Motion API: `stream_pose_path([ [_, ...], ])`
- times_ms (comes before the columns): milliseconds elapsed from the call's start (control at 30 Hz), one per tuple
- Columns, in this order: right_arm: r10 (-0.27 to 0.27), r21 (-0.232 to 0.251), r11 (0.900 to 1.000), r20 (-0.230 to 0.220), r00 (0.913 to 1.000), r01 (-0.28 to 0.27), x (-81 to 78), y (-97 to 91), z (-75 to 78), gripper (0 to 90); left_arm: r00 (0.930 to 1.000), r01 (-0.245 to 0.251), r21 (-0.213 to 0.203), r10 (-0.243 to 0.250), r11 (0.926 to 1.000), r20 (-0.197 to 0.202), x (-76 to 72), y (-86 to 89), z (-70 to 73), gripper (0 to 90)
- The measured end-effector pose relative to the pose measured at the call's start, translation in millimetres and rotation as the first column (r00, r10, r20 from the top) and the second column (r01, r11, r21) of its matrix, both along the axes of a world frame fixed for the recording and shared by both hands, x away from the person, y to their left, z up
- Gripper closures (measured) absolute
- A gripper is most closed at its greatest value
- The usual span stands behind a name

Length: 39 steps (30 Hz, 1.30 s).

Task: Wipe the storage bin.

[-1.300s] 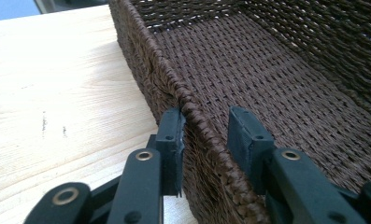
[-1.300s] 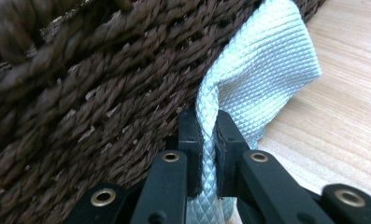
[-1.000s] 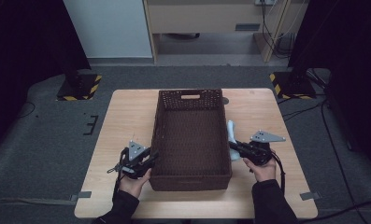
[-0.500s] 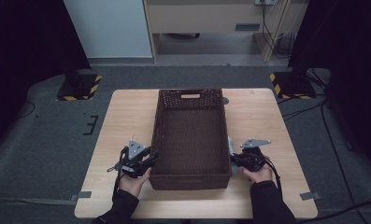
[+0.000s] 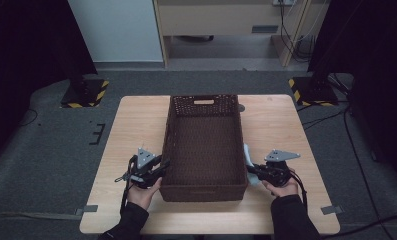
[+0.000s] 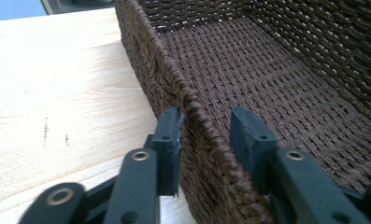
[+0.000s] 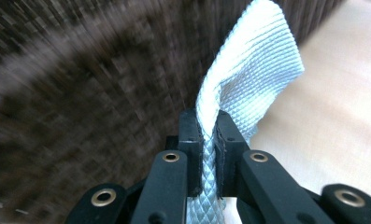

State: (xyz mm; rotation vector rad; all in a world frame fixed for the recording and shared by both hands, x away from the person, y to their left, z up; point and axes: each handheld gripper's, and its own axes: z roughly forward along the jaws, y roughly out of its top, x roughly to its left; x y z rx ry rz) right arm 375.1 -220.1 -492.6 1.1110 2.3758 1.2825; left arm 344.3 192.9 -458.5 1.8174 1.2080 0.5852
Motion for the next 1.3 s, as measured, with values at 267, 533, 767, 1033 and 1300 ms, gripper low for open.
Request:
stream_pose_path([
  [267, -0.012, 0.019, 0.9998, 0.015, 0.9998, 0.011, -4.2, 0.6, 4.3, 84.3, 0.9993, 0.030, -0.002, -0.030, 0.9995, 0.022, -3.8, 5.1, 3.2, 51.8],
  [533, 0.029, 0.081, 0.9961, 0.103, 0.9943, -0.037, -21.6, -1.0, 23.9, 84.3, 0.9953, 0.096, -0.021, -0.096, 0.9952, -0.008, -11.1, 9.2, 5.0, 56.0],
  [767, 0.014, -0.024, 0.9996, -0.034, 0.9993, -0.015, -23.6, 3.1, -1.5, 84.2, 0.9950, 0.098, -0.013, -0.098, 0.9951, -0.019, -10.9, 5.2, 0.9, 62.4],
  [1033, 0.020, -0.014, 0.9997, -0.018, 0.9996, -0.020, -23.8, 4.5, 0.6, 84.1, 0.9981, 0.058, -0.008, -0.058, 0.9983, -0.021, -11.3, 2.1, 1.6, 66.8],
  [1300, 0.042, 0.105, 0.9929, 0.129, 0.9908, -0.056, -32.4, -0.1, 29.2, 84.1, 0.9996, 0.027, 0.011, -0.027, 0.9996, -0.011, -7.5, 0.6, 2.2, 68.0],
])
